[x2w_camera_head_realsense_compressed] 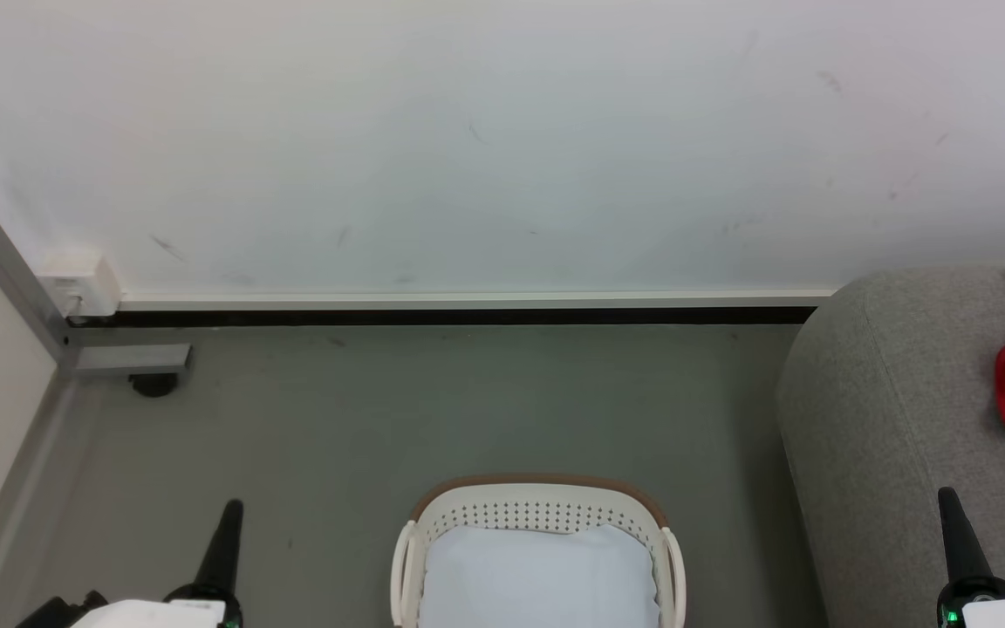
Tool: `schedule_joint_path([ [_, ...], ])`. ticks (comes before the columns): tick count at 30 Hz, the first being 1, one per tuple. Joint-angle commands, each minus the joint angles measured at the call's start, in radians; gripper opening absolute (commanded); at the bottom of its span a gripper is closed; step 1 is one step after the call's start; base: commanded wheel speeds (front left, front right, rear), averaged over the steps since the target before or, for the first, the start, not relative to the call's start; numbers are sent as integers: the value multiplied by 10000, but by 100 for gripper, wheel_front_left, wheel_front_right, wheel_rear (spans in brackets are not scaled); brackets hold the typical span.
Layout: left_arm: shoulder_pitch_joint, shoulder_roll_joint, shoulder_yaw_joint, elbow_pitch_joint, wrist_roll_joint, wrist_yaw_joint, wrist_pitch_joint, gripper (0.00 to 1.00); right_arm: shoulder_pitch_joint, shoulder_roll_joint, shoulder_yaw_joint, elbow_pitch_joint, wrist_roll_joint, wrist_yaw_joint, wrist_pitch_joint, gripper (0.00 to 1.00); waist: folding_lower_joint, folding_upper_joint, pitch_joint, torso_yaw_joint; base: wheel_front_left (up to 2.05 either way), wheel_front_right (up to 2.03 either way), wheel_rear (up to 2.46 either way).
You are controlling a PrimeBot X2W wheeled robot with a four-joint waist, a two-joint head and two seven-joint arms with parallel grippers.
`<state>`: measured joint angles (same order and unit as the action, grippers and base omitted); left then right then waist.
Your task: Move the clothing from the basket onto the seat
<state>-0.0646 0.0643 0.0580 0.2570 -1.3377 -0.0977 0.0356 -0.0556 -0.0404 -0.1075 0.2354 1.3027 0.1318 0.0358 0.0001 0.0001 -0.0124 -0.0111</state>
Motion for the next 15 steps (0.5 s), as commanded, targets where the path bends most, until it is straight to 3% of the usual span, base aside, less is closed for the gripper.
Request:
schedule_joint_path([
  [1, -205, -4, 89, -76, -259, -87, 90, 0, -166, -105, -47, -18, 268, -14, 72, 0, 0, -1, 7, 5, 0, 0, 0],
  [15, -314, -61, 295, -98, -1277, -194, 387, 0, -342, -119, -61, 31, 1437, -16, 370, 0, -1, -1, 62, 44, 0, 0, 0],
])
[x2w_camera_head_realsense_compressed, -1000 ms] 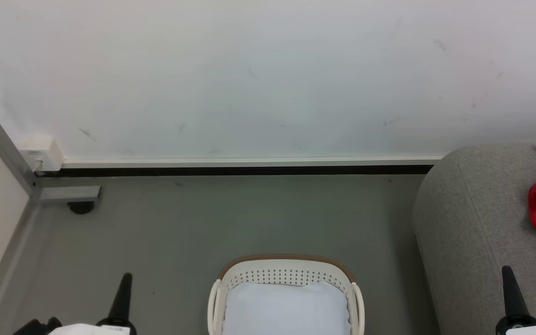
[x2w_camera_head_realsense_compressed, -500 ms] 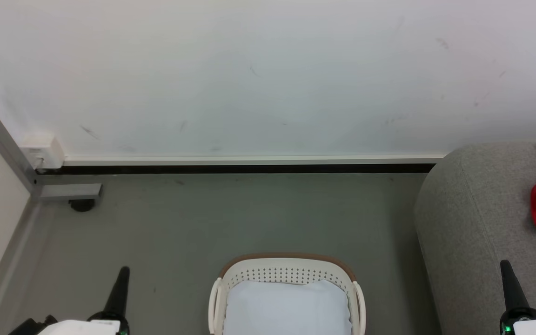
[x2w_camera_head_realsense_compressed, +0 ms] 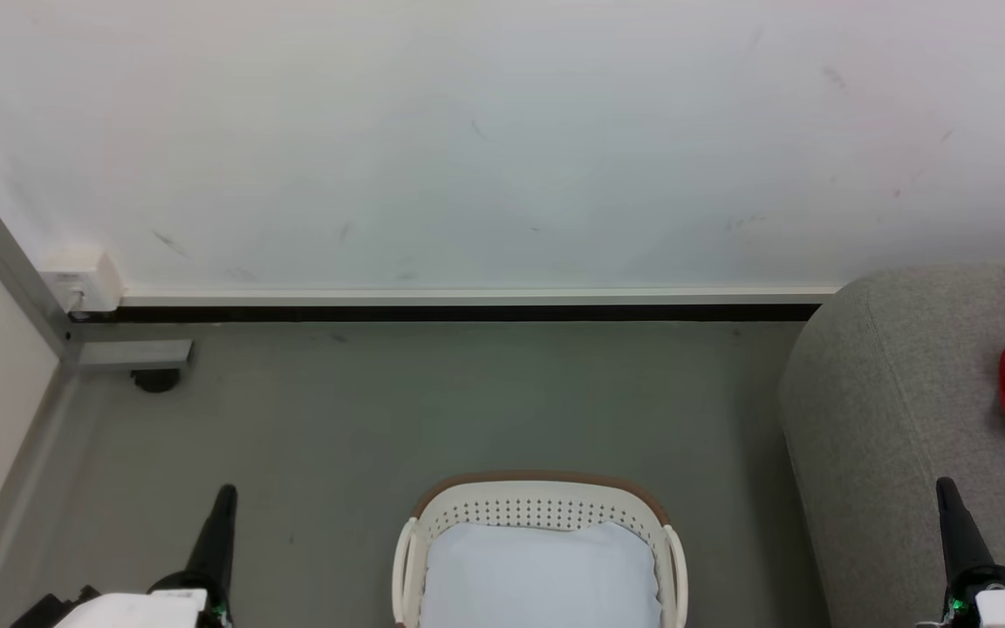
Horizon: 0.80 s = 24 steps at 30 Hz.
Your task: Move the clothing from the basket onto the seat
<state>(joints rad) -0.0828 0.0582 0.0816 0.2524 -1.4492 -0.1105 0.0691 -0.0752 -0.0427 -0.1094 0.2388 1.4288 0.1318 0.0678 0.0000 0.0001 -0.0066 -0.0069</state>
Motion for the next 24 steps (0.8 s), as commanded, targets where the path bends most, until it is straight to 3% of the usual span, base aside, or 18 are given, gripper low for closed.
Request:
schedule_joint_path([
  [1, -138, -1, 74, -55, -232, -70, 76, 0, -155, -97, -44, 0, 252, -16, 81, 0, 0, -1, 7, 5, 0, 0, 0],
  [24, -314, -82, 370, -82, -1719, -243, 495, 0, -412, -111, -65, 77, 1902, -21, 501, 0, 0, -1, 97, 69, 0, 0, 0],
])
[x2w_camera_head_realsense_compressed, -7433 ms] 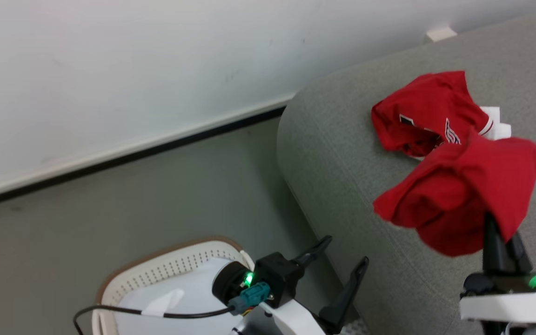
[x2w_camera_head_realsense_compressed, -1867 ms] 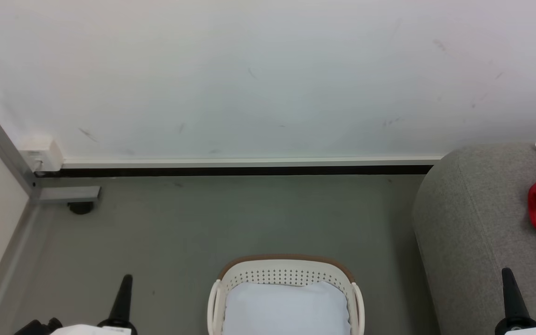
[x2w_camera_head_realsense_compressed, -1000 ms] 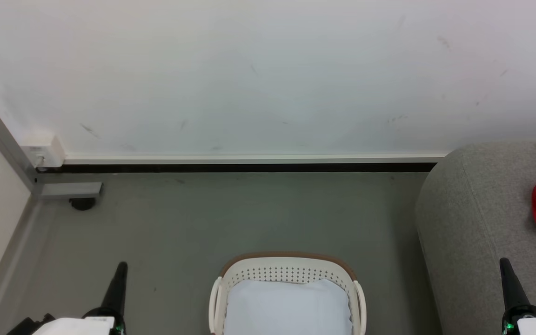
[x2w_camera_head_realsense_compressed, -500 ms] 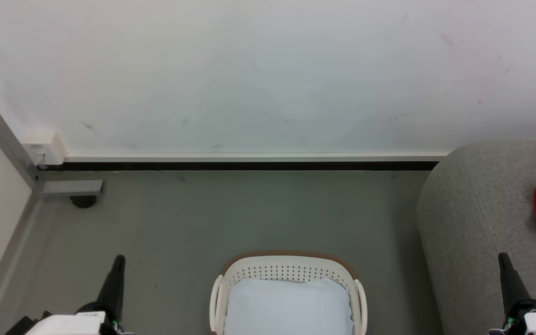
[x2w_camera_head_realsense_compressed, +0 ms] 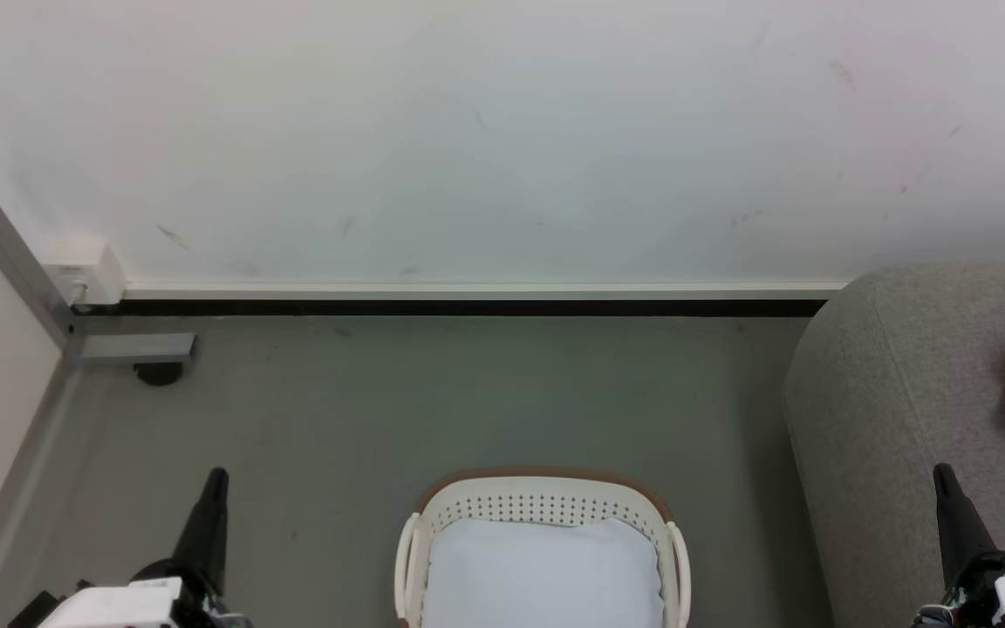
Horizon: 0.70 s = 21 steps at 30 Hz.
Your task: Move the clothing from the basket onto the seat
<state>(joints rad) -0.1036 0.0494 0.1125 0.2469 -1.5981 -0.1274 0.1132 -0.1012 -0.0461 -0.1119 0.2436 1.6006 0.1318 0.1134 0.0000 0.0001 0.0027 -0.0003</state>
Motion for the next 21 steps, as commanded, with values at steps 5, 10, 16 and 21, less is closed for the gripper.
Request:
schedule_joint_path([
  [5, -101, 9, 53, -27, -205, -54, 49, 0, -145, -75, -39, 27, 132, -21, 39, 0, 0, -1, 4, 3, 0, 0, 0],
  [10, -100, 9, 53, -27, -206, -54, 49, 0, -145, -74, -38, 27, 133, -21, 40, 0, 0, -1, 4, 3, 0, 0, 0],
  [16, -100, 9, 52, -28, -206, -54, 48, 0, -145, -74, -38, 27, 133, -21, 40, 0, 0, -1, 4, 3, 0, 0, 0],
  [21, -99, 9, 52, -28, -207, -54, 48, 0, -145, -74, -38, 27, 133, -21, 39, 0, 0, -1, 4, 3, 0, 0, 0],
])
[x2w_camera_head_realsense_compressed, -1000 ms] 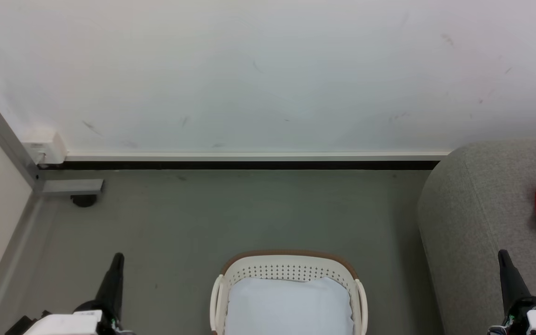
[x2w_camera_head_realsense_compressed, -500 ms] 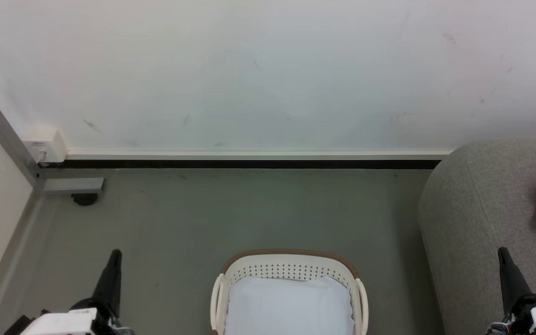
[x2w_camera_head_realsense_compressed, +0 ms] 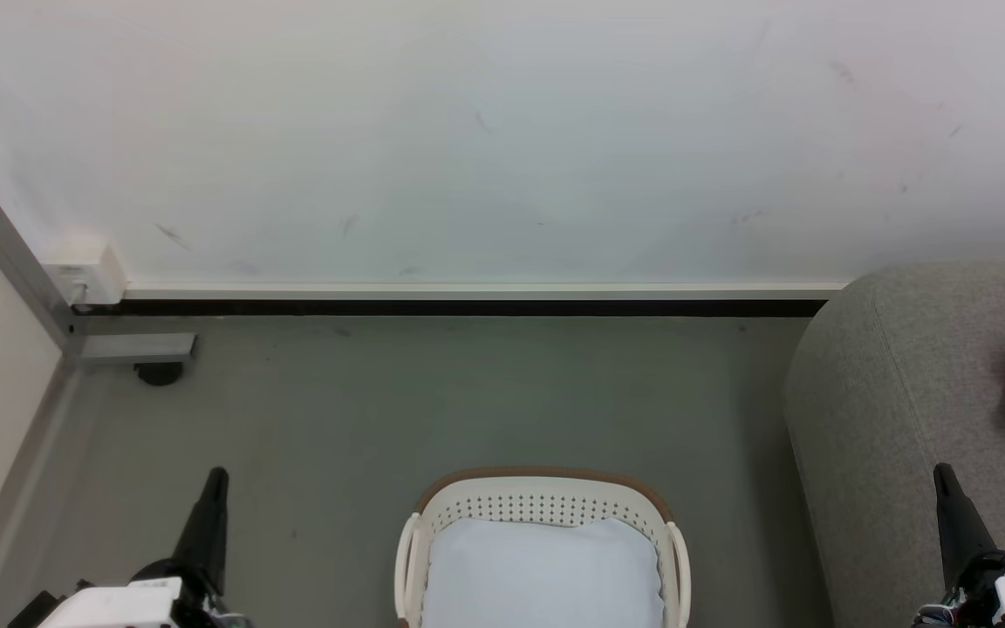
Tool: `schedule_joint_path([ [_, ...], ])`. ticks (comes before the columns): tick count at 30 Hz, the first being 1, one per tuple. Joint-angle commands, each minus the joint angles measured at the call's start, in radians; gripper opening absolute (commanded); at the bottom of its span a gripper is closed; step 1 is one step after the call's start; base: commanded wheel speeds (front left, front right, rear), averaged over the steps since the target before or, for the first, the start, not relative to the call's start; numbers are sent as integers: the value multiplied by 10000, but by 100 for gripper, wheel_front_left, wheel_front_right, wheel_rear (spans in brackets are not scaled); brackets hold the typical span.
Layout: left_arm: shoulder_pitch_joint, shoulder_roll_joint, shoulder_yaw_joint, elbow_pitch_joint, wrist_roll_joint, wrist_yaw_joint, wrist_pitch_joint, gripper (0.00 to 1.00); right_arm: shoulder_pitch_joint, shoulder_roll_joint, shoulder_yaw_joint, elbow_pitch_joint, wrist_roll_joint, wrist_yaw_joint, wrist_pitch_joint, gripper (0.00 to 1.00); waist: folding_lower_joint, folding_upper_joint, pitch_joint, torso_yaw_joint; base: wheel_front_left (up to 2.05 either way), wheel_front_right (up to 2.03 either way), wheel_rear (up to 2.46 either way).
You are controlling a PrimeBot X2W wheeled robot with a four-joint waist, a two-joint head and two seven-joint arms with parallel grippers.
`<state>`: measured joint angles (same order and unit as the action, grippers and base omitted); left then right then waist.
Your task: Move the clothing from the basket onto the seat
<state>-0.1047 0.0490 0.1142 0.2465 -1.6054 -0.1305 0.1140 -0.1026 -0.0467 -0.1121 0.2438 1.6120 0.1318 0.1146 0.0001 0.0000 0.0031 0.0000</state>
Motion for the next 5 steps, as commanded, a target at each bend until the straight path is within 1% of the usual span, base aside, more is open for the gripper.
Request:
schedule_joint_path([
  [1, -88, 13, 34, -24, -134, -23, 40, 0, -130, -68, -36, 25, 20, -21, 28, 0, -1, 0, 0, 0, 0, 0, 0],
  [5, -88, 13, 34, -25, -134, -23, 40, 0, -130, -68, -36, 25, 20, -21, 28, 0, -1, 0, 0, 0, 0, 0, 0],
])
